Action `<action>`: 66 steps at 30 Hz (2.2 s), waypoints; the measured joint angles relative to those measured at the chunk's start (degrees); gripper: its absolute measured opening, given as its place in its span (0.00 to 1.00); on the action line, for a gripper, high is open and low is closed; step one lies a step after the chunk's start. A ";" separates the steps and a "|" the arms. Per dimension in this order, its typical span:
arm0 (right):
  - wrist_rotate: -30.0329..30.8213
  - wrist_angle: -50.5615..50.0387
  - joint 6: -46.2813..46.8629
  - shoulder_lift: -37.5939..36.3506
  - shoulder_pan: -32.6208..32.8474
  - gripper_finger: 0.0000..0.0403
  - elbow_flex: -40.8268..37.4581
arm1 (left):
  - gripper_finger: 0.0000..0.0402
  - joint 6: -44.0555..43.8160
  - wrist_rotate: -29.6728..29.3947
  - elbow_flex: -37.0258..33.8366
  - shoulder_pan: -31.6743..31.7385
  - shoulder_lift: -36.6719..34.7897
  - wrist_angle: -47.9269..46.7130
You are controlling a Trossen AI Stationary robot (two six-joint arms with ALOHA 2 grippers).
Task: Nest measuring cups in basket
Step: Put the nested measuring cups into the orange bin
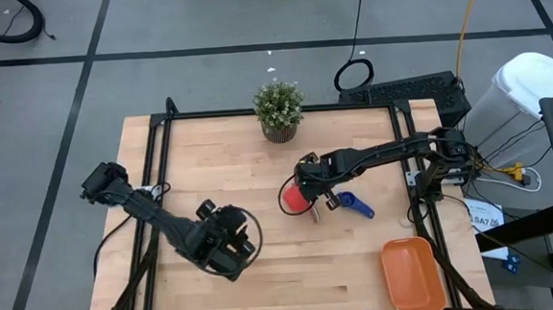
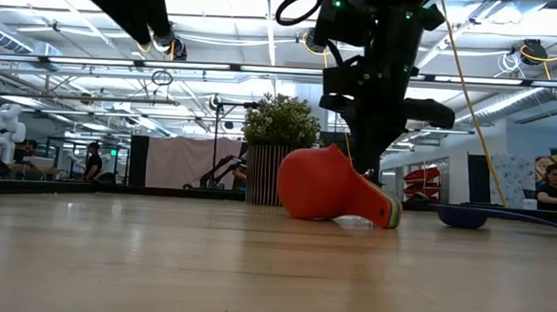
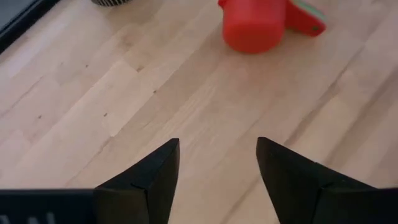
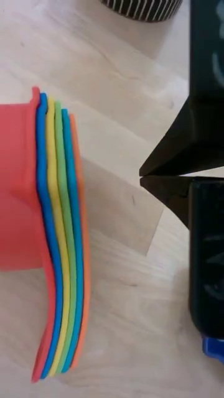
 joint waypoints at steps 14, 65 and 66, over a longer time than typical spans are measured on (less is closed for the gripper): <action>-3.36 2.43 3.79 -0.04 -0.07 0.00 -3.05 | 0.02 22.38 10.22 -20.03 13.89 0.66 39.11; -7.86 13.13 4.83 -0.11 2.15 0.00 -4.39 | 0.01 27.94 28.27 -30.18 25.89 15.67 86.05; -7.86 13.44 4.83 -0.11 2.32 0.00 -4.39 | 0.00 28.03 28.23 -30.18 25.89 15.67 86.06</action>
